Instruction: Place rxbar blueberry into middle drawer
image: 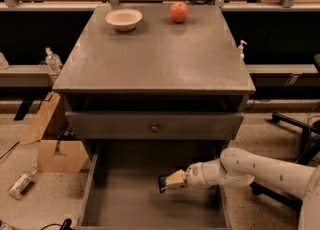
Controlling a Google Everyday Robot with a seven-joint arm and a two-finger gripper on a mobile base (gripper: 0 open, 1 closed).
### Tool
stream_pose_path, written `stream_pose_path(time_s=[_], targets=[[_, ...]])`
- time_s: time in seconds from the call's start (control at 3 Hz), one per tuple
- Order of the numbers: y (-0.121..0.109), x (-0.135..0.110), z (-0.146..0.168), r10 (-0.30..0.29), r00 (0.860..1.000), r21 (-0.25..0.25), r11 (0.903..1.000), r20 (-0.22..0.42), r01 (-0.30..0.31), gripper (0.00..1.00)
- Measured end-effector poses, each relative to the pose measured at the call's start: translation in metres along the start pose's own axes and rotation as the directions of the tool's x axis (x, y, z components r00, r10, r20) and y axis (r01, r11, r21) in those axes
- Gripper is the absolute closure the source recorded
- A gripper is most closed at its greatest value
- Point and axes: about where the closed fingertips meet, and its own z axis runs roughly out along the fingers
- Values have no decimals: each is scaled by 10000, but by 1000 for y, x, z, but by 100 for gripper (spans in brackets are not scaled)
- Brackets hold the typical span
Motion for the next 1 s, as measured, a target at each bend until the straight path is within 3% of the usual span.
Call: stream_pose_path(time_s=[1.0], targets=[[2, 2, 6, -14, 9999, -51, 10000, -107, 13, 12]])
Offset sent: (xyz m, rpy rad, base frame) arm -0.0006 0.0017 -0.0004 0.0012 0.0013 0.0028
